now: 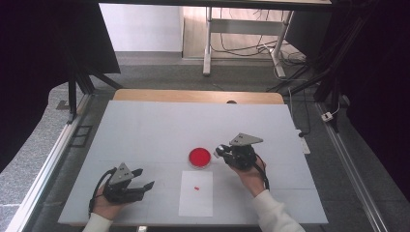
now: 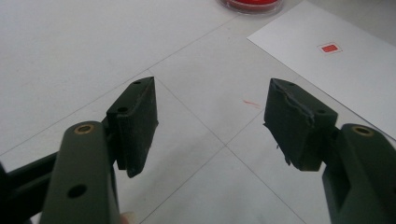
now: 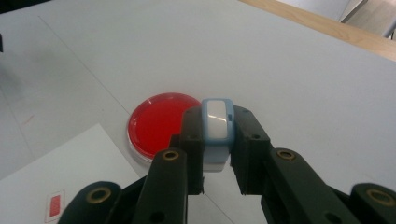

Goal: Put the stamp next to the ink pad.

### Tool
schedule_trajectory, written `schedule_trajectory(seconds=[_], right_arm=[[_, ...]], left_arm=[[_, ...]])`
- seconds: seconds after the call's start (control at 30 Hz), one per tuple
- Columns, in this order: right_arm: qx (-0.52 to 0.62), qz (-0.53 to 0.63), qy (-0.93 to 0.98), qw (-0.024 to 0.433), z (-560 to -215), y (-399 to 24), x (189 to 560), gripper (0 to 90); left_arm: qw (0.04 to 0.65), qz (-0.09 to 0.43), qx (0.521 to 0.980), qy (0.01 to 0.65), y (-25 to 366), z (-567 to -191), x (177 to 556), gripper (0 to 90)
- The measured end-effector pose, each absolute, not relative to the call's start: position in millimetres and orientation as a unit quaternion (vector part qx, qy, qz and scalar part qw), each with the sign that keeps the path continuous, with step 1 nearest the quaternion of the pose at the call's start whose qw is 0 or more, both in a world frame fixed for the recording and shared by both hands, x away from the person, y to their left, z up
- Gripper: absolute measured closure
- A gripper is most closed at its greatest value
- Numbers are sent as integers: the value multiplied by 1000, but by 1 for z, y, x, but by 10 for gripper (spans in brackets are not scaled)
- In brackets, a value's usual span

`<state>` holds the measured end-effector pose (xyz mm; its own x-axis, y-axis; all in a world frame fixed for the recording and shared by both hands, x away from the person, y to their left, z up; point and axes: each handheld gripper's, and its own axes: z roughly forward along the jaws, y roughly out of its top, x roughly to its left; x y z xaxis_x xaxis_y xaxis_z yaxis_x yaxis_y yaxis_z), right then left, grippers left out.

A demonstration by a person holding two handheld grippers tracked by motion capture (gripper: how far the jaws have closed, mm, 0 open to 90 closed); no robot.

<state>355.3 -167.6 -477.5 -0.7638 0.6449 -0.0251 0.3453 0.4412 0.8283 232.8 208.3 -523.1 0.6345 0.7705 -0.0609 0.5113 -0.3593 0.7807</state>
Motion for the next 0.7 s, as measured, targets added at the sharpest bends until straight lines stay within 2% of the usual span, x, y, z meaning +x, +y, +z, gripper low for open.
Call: schedule_trajectory(seconds=[0.7], right_arm=[[309,395,849,167,-497,-161,374,748]], left_arm=[[402,156,810,397,208,-525,233,349]])
